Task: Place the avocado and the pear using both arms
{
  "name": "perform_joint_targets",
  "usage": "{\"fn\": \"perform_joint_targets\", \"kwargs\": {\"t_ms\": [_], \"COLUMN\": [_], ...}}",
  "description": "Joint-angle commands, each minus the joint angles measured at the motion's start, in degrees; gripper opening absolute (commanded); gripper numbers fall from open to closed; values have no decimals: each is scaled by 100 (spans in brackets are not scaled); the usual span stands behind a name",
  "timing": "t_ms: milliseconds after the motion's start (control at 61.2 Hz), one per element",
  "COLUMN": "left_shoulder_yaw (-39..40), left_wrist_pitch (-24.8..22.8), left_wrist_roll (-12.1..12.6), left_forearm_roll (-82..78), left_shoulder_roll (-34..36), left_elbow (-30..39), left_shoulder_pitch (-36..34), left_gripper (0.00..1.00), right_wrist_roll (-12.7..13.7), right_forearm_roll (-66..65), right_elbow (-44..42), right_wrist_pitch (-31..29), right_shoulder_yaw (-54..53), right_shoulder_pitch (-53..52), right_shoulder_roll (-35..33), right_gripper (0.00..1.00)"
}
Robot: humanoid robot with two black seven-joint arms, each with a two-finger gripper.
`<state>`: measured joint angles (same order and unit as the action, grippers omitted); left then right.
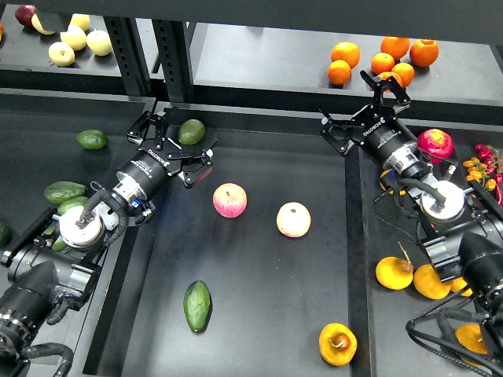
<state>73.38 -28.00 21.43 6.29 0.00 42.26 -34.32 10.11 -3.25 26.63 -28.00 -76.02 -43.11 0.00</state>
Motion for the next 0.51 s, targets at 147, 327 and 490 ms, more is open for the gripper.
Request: {"fn": "perform_joint_targets", "kwargs": {"t_ms": [147,327,490], "left_shoulder_yaw": [54,54,62], "left_wrist_pitch": [0,0,0], "left_wrist_roll": [-7,-7,63], "left_forearm_roll": [-5,4,4], "left_shoulder_roll": [0,0,0], "left_elbow": [-16,10,-42], "left_shoulder_pitch": [-22,-22,-22], "left_gripper": [99,99,99], "right_wrist_roll": [0,0,0], "right_forearm_roll": [0,0,0], "right_elbow": [17,35,35], "right_wrist_pitch": [0,0,0], "right_shoulder_yaw": [0,0,0], "right_shoulder_pitch": [-5,-5,-5], "right_shoulder_roll": [0,0,0], "right_gripper": [100,100,100]}}
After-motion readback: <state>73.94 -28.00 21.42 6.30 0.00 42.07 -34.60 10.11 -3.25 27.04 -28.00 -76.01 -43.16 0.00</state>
